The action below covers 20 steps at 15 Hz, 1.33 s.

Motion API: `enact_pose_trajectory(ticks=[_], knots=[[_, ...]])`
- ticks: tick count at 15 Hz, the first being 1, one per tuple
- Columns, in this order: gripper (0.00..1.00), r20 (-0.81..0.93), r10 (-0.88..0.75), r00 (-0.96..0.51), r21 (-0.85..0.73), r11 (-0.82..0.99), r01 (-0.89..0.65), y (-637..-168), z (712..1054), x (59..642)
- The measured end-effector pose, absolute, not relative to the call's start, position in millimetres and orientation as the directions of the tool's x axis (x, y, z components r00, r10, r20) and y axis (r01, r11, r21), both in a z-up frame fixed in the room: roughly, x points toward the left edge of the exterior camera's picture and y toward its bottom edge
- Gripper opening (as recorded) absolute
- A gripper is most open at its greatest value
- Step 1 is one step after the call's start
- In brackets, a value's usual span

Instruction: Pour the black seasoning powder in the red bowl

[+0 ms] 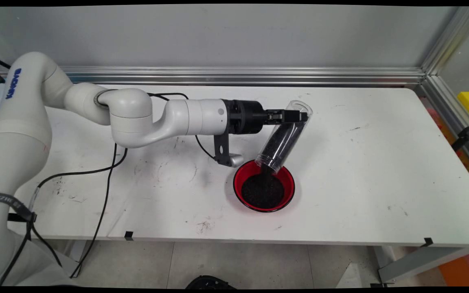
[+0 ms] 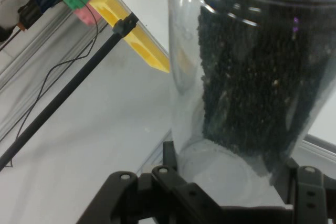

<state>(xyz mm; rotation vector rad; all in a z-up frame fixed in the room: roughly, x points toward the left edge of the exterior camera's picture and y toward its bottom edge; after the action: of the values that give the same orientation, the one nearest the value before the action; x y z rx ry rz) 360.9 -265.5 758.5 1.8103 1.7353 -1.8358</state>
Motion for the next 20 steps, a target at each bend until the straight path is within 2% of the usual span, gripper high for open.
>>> enact_pose_trajectory(ticks=[20], knots=[[0.0, -0.678, 0.643, -0.357, -0.668, -0.335, 0.665, -261.2, 766.2, 363.8]])
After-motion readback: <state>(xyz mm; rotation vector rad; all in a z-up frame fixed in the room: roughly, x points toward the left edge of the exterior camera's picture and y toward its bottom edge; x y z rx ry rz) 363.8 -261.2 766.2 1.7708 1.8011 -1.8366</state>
